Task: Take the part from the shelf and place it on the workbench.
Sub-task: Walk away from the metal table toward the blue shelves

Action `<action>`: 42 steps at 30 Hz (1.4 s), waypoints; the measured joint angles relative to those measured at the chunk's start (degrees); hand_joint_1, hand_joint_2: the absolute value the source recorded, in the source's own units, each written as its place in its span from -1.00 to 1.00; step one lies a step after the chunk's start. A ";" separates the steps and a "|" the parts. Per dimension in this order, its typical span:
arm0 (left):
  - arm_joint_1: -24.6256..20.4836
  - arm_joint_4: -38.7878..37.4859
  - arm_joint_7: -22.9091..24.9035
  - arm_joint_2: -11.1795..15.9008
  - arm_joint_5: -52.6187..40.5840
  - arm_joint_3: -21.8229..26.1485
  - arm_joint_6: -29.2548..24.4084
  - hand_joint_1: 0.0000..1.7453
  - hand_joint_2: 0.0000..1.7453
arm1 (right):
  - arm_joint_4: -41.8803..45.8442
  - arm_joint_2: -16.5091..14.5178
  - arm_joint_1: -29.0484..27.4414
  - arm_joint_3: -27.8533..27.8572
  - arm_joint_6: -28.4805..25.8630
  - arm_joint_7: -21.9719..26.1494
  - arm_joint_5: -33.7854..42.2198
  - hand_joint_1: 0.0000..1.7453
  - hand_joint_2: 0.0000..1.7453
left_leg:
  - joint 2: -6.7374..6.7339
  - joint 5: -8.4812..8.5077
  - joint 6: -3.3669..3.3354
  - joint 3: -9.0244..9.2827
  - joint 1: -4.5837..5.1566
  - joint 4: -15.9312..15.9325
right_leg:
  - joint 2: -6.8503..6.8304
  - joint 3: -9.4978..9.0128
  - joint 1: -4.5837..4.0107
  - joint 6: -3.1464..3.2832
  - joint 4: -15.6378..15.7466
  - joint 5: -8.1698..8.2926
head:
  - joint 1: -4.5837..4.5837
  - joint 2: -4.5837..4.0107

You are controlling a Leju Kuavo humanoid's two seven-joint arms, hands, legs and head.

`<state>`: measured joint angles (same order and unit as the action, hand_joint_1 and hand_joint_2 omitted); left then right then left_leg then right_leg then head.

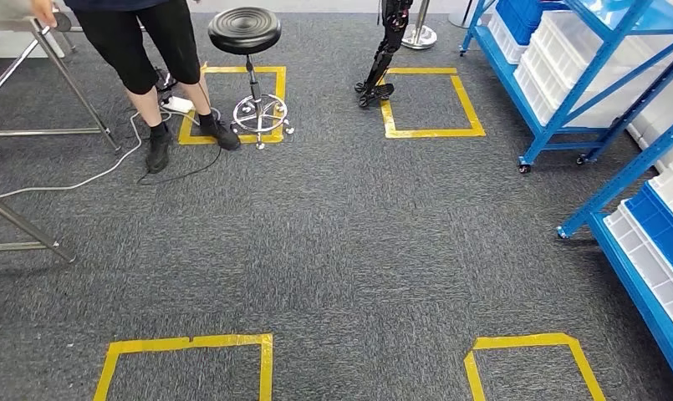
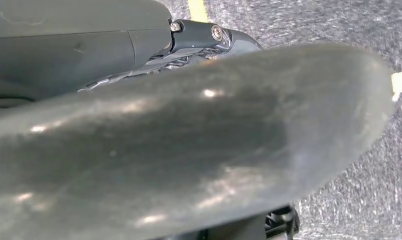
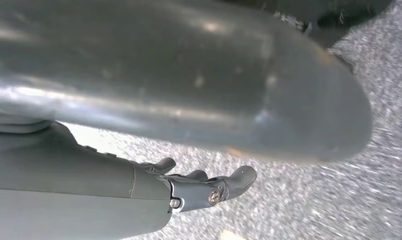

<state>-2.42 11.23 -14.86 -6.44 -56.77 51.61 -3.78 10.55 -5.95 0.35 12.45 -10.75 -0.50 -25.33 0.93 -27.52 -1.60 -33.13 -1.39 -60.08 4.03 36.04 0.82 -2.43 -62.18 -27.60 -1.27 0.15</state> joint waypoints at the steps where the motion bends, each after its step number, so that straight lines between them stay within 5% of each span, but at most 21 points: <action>1: 0.06 0.01 0.07 0.01 -0.05 0.01 0.03 -1.00 -1.00 | 0.01 0.00 0.09 0.01 0.02 -0.01 -0.02 -1.00 -1.00 | -0.80 -0.02 -0.25 -0.03 0.16 0.04 | -1.86 1.98 -0.07 0.24 -3.85 -1.67 | 0.09 0.00; 4: 0.22 0.02 0.17 0.02 -0.10 0.04 0.02 -1.00 -1.00 | 0.00 -0.05 0.21 0.01 0.04 -0.05 -0.05 -1.00 -1.00 | -3.40 -0.16 -0.50 -0.17 0.46 0.05 | -3.46 6.83 0.01 0.20 -12.98 -4.74 | 0.18 0.00; 5: 0.19 0.02 0.17 0.02 -0.10 0.05 0.02 -1.00 -1.00 | -0.01 -0.06 0.13 0.01 0.04 -0.08 -0.09 -1.00 -1.00 | -4.14 -0.20 -0.49 -0.17 0.48 0.05 | -3.67 6.31 0.01 -0.21 -11.92 -4.07 | 0.19 0.00; 7: 0.12 0.03 0.17 0.01 -0.14 0.06 0.02 -1.00 -1.00 | 0.00 -0.05 0.06 0.01 0.04 -0.13 -0.16 -1.00 -1.00 | -5.48 -0.33 -0.33 -0.01 0.52 0.05 | -5.62 1.92 -0.10 -0.93 -3.79 -1.21 | 0.21 0.00; 10: 0.16 0.03 0.12 0.03 -0.20 0.09 -0.06 -1.00 -1.00 | 0.01 -0.10 0.42 0.01 0.04 -0.13 -0.31 -1.00 -1.00 | -7.31 -0.87 0.57 0.57 0.83 0.09 | -8.84 -2.18 -0.81 -0.48 4.15 1.25 | 0.22 0.00; 12: 0.03 0.04 0.07 -0.01 -0.26 0.13 -0.13 -1.00 -1.00 | 0.01 -0.13 0.46 0.01 0.04 -0.13 -0.46 -1.00 -1.00 | -8.50 -1.12 1.36 1.23 0.69 0.40 | -7.57 -2.23 -1.05 0.38 4.41 1.54 | 0.19 0.00; 13: -0.09 0.05 0.02 -0.04 -0.34 0.14 -0.15 -1.00 -1.00 | 0.01 -0.13 0.35 0.01 0.04 -0.13 -0.54 -1.00 -1.00 | -7.90 -1.38 1.71 1.50 0.52 0.27 | -6.79 -2.57 -0.86 0.79 4.69 1.83 | 0.10 0.00; 16: -0.11 0.07 -0.09 -0.09 -0.68 0.21 -0.15 -1.00 -1.00 | 0.01 -0.19 0.21 0.03 0.04 -0.16 -0.70 -1.00 -1.00 | -2.47 -5.27 2.13 -0.53 0.20 -5.49 | -4.66 -3.67 -0.14 1.76 5.27 2.52 | -0.22 0.00; 18: 0.12 0.06 0.02 -0.09 -0.86 0.34 -0.15 -1.00 -1.00 | 0.01 -0.29 0.34 0.03 0.05 -0.17 -0.85 -1.00 -1.00 | -0.91 -8.35 2.14 -4.15 0.22 -12.48 | -2.96 -3.86 -0.25 2.00 5.24 2.43 | -0.32 0.00; 19: 0.23 0.05 0.08 -0.09 -0.93 0.39 -0.15 -1.00 -1.00 | 0.01 -0.31 0.36 0.03 0.05 -0.17 -0.91 -1.00 -1.00 | -0.75 -8.49 2.14 -5.40 0.21 -14.37 | -1.98 -3.95 -0.31 2.04 5.21 2.39 | -0.35 0.00; 21: 0.31 0.05 0.18 -0.07 -1.03 0.44 -0.15 -1.00 -1.00 | 0.01 -0.32 0.29 0.03 0.05 -0.19 -0.98 -1.00 -1.00 | -0.43 -5.27 2.09 -4.97 0.11 -11.80 | 0.02 -4.25 -0.28 2.00 5.11 2.28 | -0.34 0.00; 24: 0.28 0.04 0.23 -0.02 -1.15 0.48 -0.15 -1.00 -1.00 | 0.01 -0.32 0.31 0.03 0.05 -0.27 -1.01 -1.00 -1.00 | 2.31 0.13 2.05 -0.90 -0.12 -1.92 | 2.47 -4.28 -0.28 1.35 4.55 1.84 | -0.39 0.00; 26: 0.09 0.03 0.30 -0.03 -1.32 0.51 -0.14 -1.00 -1.00 | 0.00 -0.30 0.27 0.03 0.05 -0.41 -1.04 -1.00 -1.00 | 2.83 0.36 1.65 -0.32 0.16 -0.39 | 3.45 -3.57 -0.32 0.78 4.43 1.67 | -0.44 0.00; 28: -0.09 0.04 0.31 -0.02 -1.41 0.54 -0.13 -1.00 -1.00 | -0.01 -0.24 0.05 0.03 0.04 -0.52 -1.07 -1.00 -1.00 | 1.65 0.54 0.87 -0.33 0.26 -0.14 | 3.82 -3.00 -0.05 0.37 4.42 1.64 | -0.45 0.00; 30: -0.16 0.07 0.28 -0.02 -1.46 0.59 -0.13 -1.00 -1.00 | -0.01 -0.20 -0.08 0.03 0.03 -0.56 -1.14 -1.00 -1.00 | 0.37 0.72 0.05 -0.31 0.19 0.13 | 1.28 -1.72 -0.09 0.34 1.85 0.30 | -0.23 0.00; 32: -0.10 0.09 0.27 -0.03 -1.48 0.63 -0.07 -1.00 -1.00 | -0.01 -0.20 0.03 0.03 0.02 -0.57 -1.21 -1.00 -1.00 | -1.15 0.69 -0.44 -0.39 0.37 0.21 | -2.28 1.96 -0.20 0.70 -5.31 -2.97 | 0.07 0.00; 34: 0.04 0.09 0.30 -0.02 -1.48 0.66 -0.01 -1.00 -1.00 | -0.01 -0.22 0.09 0.03 0.02 -0.57 -1.23 -1.00 -1.00 | -2.91 0.54 -0.60 -0.45 0.57 0.20 | -3.40 5.54 -0.12 0.65 -12.06 -5.33 | 0.15 0.00; 35: 0.08 0.09 0.30 -0.01 -1.48 0.67 0.00 -1.00 -1.00 | -0.01 -0.23 0.04 0.03 0.02 -0.57 -1.23 -1.00 -1.00 | -3.72 0.47 -0.61 -0.45 0.61 0.20 | -3.54 5.89 -0.11 0.31 -12.64 -5.23 | 0.16 0.00; 38: 0.06 0.09 0.29 -0.02 -1.48 0.67 0.00 -1.00 -1.00 | -0.01 -0.17 0.02 0.03 0.02 -0.59 -1.23 -1.00 -1.00 | -5.75 0.23 -0.36 -0.19 0.71 0.19 | -5.82 0.71 -0.32 -0.76 -2.63 -1.36 | 0.20 0.00; 40: 0.09 0.09 0.29 -0.04 -1.48 0.67 0.00 -1.00 -1.00 | 0.01 -0.15 0.29 0.03 0.02 -0.60 -1.23 -1.00 -1.00 | -6.93 -0.14 0.24 0.22 0.95 0.19 | -8.13 -2.40 -0.76 -0.40 3.37 0.56 | 0.17 0.00; 42: 0.06 0.09 0.30 -0.05 -1.48 0.67 0.00 -1.00 -1.00 | 0.01 -0.15 0.41 0.03 0.01 -0.61 -1.23 -1.00 -1.00 | -8.18 -0.45 0.98 0.82 1.01 0.39 | -7.87 -2.76 -1.11 0.45 4.34 0.98 | 0.14 0.00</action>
<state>-2.36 11.32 -14.56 -6.50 -58.25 52.28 -3.78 10.55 -6.09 0.76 12.48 -10.75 -1.11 -26.56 -7.25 -27.97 -0.62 -32.31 -0.38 -59.69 -3.83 33.29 -0.29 -1.98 -57.84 -26.62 -1.13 0.15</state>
